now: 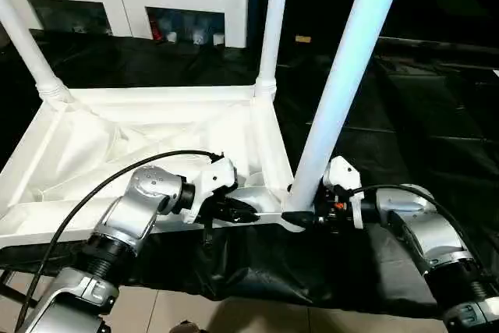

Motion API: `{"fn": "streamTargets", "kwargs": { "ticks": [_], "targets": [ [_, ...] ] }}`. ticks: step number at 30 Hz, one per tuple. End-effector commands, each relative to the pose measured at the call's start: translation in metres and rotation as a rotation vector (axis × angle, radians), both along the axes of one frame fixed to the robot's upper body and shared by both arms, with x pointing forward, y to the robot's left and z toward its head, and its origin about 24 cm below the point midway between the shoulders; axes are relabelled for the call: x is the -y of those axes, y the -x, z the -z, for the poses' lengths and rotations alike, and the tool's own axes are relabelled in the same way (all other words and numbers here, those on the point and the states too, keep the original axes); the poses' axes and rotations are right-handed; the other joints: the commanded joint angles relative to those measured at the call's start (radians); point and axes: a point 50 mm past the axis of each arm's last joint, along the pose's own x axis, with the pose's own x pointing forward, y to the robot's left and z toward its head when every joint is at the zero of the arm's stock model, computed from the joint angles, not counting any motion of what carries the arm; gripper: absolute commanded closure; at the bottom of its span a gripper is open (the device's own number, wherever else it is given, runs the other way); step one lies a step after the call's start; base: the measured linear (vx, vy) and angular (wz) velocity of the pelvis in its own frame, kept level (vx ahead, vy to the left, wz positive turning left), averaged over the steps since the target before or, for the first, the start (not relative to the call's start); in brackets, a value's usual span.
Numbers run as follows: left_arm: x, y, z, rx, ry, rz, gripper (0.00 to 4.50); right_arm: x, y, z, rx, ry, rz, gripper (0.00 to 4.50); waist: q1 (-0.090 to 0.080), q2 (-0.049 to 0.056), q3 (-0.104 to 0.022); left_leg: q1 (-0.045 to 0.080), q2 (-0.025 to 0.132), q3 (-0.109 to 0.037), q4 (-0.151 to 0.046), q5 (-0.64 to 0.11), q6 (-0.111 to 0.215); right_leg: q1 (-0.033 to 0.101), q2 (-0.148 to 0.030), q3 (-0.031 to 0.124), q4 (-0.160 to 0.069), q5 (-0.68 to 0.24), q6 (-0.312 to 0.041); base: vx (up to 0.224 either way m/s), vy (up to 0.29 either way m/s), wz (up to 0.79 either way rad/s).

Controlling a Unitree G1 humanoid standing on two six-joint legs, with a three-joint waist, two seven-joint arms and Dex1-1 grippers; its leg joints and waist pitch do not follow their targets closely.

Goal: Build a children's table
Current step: Rotate leg to tighten

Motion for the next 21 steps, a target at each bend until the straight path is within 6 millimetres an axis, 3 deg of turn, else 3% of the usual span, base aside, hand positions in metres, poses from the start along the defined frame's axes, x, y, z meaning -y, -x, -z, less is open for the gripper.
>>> {"fn": "streamTargets", "kwargs": {
  "ticks": [1,3,5,6,8,9,12,15,16,18,20,21],
  "targets": [
    [0.026,-0.013,-0.014,0.102,0.060,-0.051,4.50,-0.026,-0.005,0.007,0.000,-0.056,0.061,1.78,-0.006,-0.007,-0.060,0.015,0.038,-0.009,-0.071,-0.239,0.032,0.040,-0.082,0.048,-0.093,-0.360,-0.173,0.000,0.000,0.00],
    [0.028,-0.015,-0.014,0.110,0.057,-0.068,4.50,-0.027,-0.008,0.008,0.001,-0.059,0.106,1.78,-0.009,-0.008,-0.061,0.013,0.036,-0.013,-0.072,-0.246,0.020,0.044,-0.082,0.045,-0.095,-0.392,-0.159,0.000,0.000,0.00],
    [0.035,-0.023,-0.015,0.133,0.056,-0.137,4.50,-0.031,-0.017,0.011,0.030,-0.057,0.217,1.78,-0.013,-0.006,-0.057,0.019,0.036,-0.011,-0.071,-0.265,0.015,0.034,-0.081,0.048,-0.101,-0.418,-0.153,0.000,0.000,0.00],
    [0.039,-0.027,-0.016,0.144,0.057,-0.175,4.50,-0.033,-0.022,0.013,0.026,-0.057,0.288,1.78,-0.015,-0.009,-0.060,0.016,0.034,-0.013,-0.071,-0.259,0.009,0.039,-0.083,0.045,-0.098,-0.429,-0.146,0.000,0.000,0.00],
    [0.047,-0.034,-0.018,0.169,0.052,-0.248,4.50,-0.038,-0.031,0.016,0.018,-0.050,0.429,1.79,-0.019,-0.007,-0.058,0.018,0.034,-0.012,-0.071,-0.261,0.005,0.033,-0.081,0.047,-0.102,-0.431,-0.143,0.000,0.000,0.00],
    [0.054,-0.039,-0.019,0.187,0.053,-0.306,4.50,-0.044,-0.037,0.018,0.019,-0.051,0.514,1.80,-0.021,-0.008,-0.062,0.015,0.035,-0.015,-0.072,-0.252,-0.002,0.039,-0.083,0.045,-0.098,-0.415,-0.145,0.000,0.000,0.00],
    [0.065,-0.043,-0.020,0.207,0.052,-0.366,4.50,-0.052,-0.045,0.020,0.019,-0.032,0.657,1.80,-0.031,-0.006,-0.066,0.013,0.033,-0.013,-0.071,-0.226,-0.002,0.039,-0.081,0.048,-0.092,-0.340,-0.165,0.000,0.000,0.00],
    [0.075,-0.041,-0.017,0.229,0.034,-0.351,4.50,-0.071,-0.047,0.015,0.027,-0.064,0.646,1.80,-0.028,-0.006,-0.070,0.007,0.034,-0.010,-0.067,-0.180,0.024,0.047,-0.081,0.049,-0.081,-0.228,-0.186,0.000,0.000,0.00],
    [0.077,-0.040,-0.016,0.227,0.033,-0.339,4.50,-0.074,-0.046,0.014,0.045,-0.059,0.624,1.24,-0.028,-0.007,-0.072,0.006,0.034,-0.010,-0.065,-0.170,0.030,0.049,-0.080,0.049,-0.078,-0.208,-0.191,0.000,0.000,0.00],
    [0.078,-0.039,-0.016,0.227,0.043,-0.327,4.50,-0.079,-0.046,0.014,0.058,-0.059,0.601,1.10,-0.027,-0.007,-0.073,0.003,0.033,-0.008,-0.063,-0.133,0.049,0.052,-0.079,0.049,-0.070,-0.139,-0.208,0.000,0.000,0.00],
    [0.077,-0.039,-0.016,0.227,0.045,-0.327,4.50,-0.081,-0.046,0.013,0.049,-0.082,0.594,1.04,-0.026,-0.007,-0.072,0.005,0.034,-0.007,-0.063,-0.137,0.058,0.052,-0.082,0.049,-0.071,-0.138,-0.216,0.000,0.000,0.00],
    [0.074,-0.040,-0.015,0.227,0.047,-0.320,4.50,-0.079,-0.047,0.012,0.065,-0.076,0.579,0.74,-0.027,-0.006,-0.069,0.007,0.034,-0.007,-0.065,-0.153,0.057,0.050,-0.081,0.048,-0.074,-0.161,-0.218,0.000,0.000,0.00]
  ]
}}
